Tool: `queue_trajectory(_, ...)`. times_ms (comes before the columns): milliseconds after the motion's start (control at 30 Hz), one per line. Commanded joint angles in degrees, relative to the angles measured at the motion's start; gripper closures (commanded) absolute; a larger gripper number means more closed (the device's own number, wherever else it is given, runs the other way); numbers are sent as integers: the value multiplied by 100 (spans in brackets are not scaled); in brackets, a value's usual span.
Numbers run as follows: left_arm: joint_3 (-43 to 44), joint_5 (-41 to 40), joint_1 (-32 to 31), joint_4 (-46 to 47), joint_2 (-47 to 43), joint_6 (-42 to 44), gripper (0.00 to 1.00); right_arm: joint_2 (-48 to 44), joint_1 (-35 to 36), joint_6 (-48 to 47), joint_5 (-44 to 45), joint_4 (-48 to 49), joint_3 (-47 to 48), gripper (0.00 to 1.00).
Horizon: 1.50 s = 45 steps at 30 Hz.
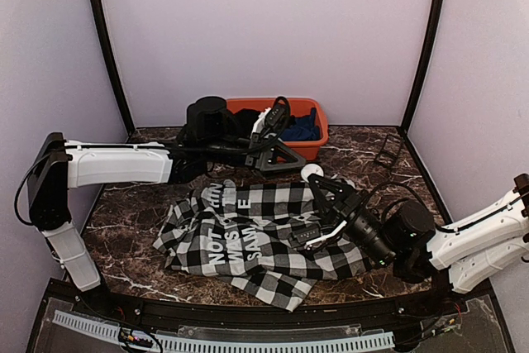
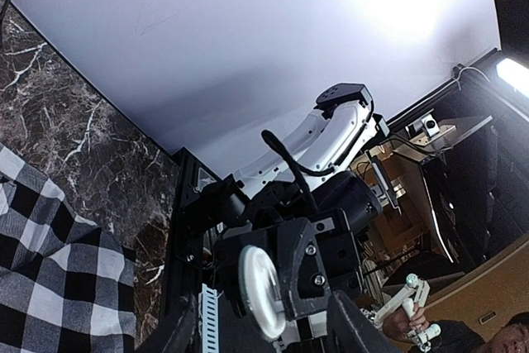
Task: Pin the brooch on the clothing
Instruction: Pass from the right arm to the left
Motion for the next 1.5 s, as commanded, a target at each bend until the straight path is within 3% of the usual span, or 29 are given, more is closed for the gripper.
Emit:
queue_trajectory(0,-24,212,-88,226,-45,-30,49,-62,57,26,136,206,-35,100)
queue_trajectory(600,-240,298,-203,454,-128,-186,66,-11,3,-83,164,373,-28,100)
queue_trajectory(833,-264,298,-209,523,-123,-222,77,16,-9,-81,155,368,-17,100)
queue_trajectory(1000,-247,290,-212,533,-98,-223,91,9,-9,-96,156,388,-17,100)
queue_trajectory(1333,-199,269,-208,634,8,-268,99,25,-6,-91,138,368,-17,100)
queue_trajectory(1367,-188,271,-212,641,25,-280,99,28,-8,-80,145,366,-13,96)
queue_trajectory(1467,-170,271,-208,638,24,-230,99,3,-4,26,155,412,-2,71)
